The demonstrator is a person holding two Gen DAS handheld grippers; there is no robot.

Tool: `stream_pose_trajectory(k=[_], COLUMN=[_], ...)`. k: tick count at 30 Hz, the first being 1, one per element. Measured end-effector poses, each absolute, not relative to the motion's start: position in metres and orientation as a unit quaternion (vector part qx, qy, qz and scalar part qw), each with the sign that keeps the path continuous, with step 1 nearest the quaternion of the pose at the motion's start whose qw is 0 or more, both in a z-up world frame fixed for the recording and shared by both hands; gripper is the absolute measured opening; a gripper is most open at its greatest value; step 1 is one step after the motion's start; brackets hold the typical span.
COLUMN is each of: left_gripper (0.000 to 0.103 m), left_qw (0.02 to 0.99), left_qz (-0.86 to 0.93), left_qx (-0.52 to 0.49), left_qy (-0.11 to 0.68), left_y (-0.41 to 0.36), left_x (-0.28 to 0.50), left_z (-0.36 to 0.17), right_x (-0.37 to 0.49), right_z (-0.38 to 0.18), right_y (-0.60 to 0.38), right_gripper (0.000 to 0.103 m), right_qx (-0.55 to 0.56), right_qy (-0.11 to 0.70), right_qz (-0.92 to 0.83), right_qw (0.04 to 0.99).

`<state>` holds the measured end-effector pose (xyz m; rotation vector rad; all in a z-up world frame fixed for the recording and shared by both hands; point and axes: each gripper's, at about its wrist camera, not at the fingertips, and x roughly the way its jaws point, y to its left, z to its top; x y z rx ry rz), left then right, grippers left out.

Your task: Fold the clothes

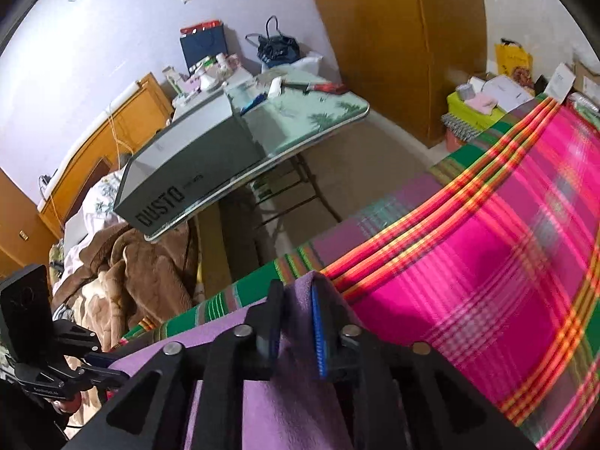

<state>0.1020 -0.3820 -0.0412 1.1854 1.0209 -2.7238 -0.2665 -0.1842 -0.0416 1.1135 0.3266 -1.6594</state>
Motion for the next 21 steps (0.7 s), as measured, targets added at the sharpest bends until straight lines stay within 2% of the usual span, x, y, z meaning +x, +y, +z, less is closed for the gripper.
stream_pose_trajectory(k=[5, 10, 17, 21], left_gripper=[0.013, 0.013, 0.013, 0.012], left_qw=[0.027, -0.002, -0.090, -0.092], left_qz=[-0.883, -0.895, -0.885, -0.881], left_qx=[0.350, 0.340, 0.377, 0.395], left_qy=[0.312, 0.290, 0.258, 0.243], left_y=[-0.388, -0.363, -0.294, -0.276], left_x=[0.118, 0.109, 0.070, 0.061], left_z=[-0.024, -0.013, -0.028, -0.042], right_x=[-0.261, -0.236, -0.188, -0.181], right_z=[0.003, 0.025, -0.010, -0.044], right_y=[-0.138, -0.076, -0.031, -0.016], right_gripper=[0.022, 0.022, 0.022, 0.022], right_qx=[0.421, 0.398, 0.438, 0.479], right_qy=[0.098, 0.051, 0.035, 0.037], right_qz=[-0.740, -0.775, -0.778, -0.777], right_qw=[0.515, 0.488, 0.448, 0.407])
